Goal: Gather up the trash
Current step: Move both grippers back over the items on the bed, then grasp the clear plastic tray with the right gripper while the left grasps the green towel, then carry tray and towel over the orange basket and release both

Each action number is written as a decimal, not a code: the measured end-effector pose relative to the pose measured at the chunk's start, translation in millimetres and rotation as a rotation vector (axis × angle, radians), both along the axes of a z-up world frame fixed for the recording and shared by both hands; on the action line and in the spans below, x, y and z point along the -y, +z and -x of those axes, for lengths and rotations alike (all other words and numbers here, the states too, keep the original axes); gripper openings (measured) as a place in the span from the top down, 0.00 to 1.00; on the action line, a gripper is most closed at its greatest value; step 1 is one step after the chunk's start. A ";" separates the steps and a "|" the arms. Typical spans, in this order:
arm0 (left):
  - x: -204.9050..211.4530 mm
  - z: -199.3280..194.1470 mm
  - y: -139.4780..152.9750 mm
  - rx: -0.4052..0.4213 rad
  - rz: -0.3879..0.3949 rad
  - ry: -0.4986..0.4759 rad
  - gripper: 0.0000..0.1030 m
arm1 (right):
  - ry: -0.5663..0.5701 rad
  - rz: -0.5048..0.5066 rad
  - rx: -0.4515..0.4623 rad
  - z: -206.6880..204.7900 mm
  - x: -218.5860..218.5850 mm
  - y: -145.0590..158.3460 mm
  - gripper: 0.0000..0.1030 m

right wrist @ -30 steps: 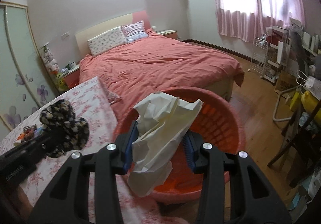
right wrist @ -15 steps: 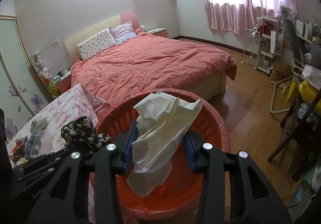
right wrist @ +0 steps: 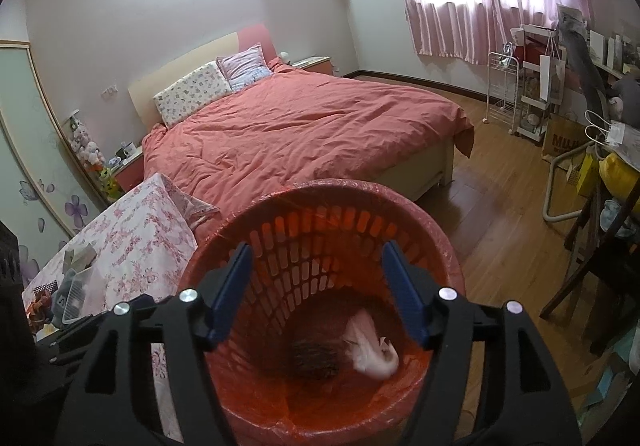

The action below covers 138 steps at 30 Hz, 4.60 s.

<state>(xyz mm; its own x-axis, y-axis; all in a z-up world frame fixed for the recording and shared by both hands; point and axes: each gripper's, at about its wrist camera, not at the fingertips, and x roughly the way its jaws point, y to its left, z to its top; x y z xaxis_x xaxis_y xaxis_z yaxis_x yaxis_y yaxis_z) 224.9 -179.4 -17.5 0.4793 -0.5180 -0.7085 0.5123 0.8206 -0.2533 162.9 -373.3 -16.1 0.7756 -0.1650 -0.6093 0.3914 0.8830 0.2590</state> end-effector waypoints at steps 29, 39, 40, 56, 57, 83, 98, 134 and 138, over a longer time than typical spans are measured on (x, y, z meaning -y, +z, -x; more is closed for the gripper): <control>-262.4 11.1 9.7 0.084 -0.154 0.529 0.31 | 0.392 0.092 -0.070 -56.2 -238.7 6.6 0.27; -333.5 20.2 8.0 0.071 -0.131 0.637 0.31 | 0.394 0.079 -0.166 -105.5 -308.9 -16.3 0.09; -337.4 20.8 7.9 0.070 -0.130 0.642 0.30 | 0.390 0.081 -0.173 -107.9 -310.4 -17.8 0.09; -362.5 31.9 -9.7 0.016 -0.114 0.643 0.30 | 0.362 0.158 -0.262 -127.0 -322.1 -39.5 0.28; -361.8 32.1 -11.0 0.012 -0.114 0.639 0.30 | 0.364 0.161 -0.260 -125.0 -320.4 -39.7 0.29; -336.1 33.8 -29.9 -0.015 -0.167 0.604 0.72 | 0.357 0.121 -0.224 -79.8 -289.1 -24.7 0.29; -321.9 51.5 -0.9 0.062 -0.099 0.548 0.91 | 0.356 0.112 -0.185 -50.9 -272.9 -8.9 0.29; -67.9 9.8 53.2 0.161 0.096 0.072 0.91 | 0.070 0.106 -0.087 12.5 -79.3 22.8 0.29; -45.5 6.3 44.8 0.142 0.095 0.030 0.91 | 0.031 0.077 -0.092 11.9 -55.1 13.2 0.29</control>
